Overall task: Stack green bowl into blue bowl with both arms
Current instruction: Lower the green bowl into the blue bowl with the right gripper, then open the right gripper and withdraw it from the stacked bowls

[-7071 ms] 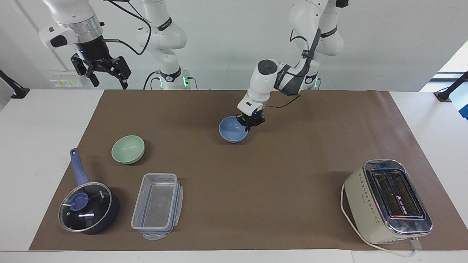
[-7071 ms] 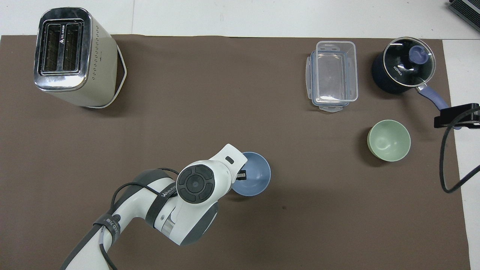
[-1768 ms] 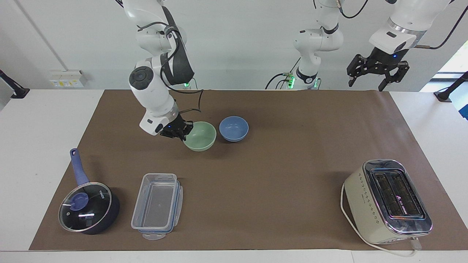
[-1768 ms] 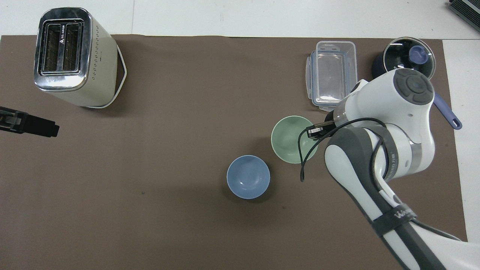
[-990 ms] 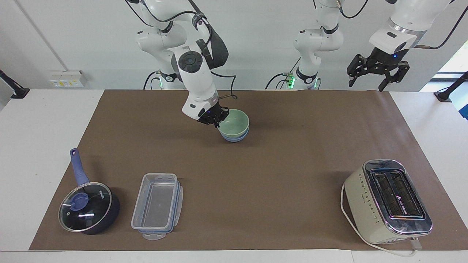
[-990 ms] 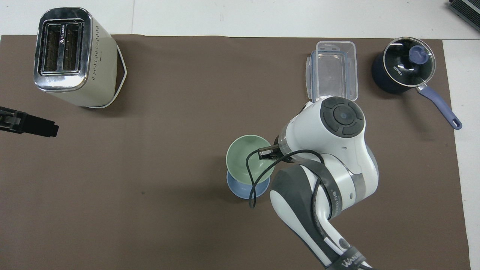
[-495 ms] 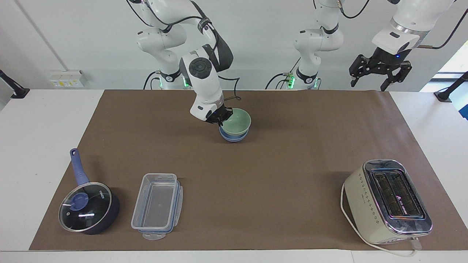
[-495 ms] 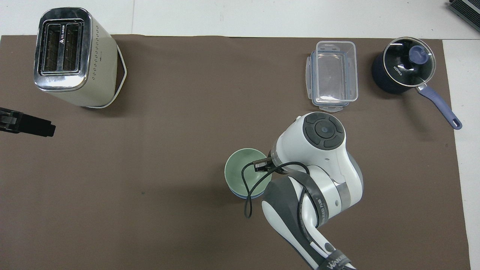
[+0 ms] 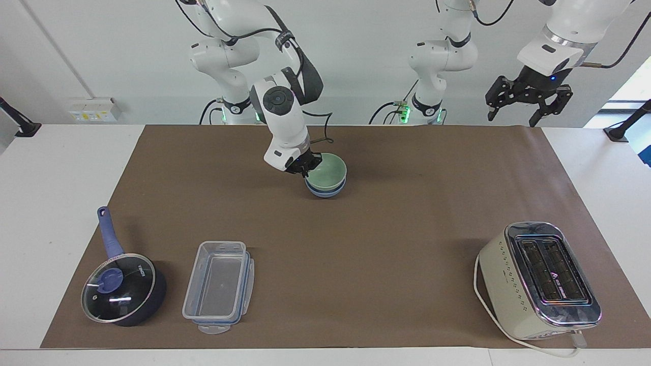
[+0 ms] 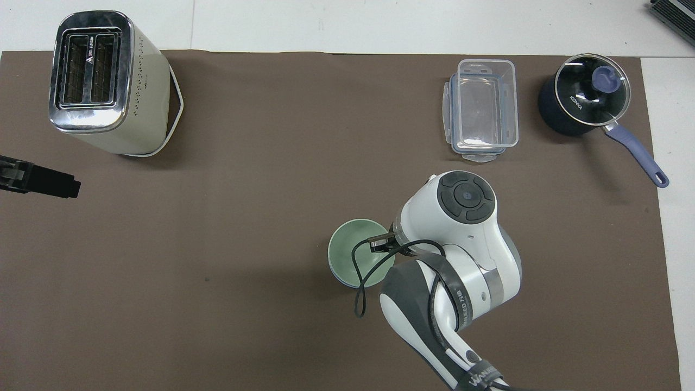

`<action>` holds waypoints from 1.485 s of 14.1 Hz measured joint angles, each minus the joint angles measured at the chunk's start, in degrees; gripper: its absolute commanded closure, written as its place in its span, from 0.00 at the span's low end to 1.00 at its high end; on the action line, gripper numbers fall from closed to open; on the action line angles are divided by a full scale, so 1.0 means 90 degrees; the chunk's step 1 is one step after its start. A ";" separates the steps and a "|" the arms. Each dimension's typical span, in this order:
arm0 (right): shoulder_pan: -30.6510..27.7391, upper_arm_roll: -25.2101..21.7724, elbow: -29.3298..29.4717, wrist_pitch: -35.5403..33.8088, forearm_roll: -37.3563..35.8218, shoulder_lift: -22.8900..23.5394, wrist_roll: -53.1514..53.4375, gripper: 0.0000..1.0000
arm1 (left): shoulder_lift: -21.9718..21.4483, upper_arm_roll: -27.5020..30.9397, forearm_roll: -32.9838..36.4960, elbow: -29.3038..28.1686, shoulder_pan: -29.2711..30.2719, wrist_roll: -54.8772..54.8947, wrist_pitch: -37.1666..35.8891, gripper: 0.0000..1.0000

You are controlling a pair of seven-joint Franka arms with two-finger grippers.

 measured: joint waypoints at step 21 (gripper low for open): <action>0.0096 -0.0001 0.0039 0.0330 0.0004 0.0076 0.0087 0.00 | 0.0000 0.0006 0.0000 0.0000 0.0075 0.0000 -0.0109 0.00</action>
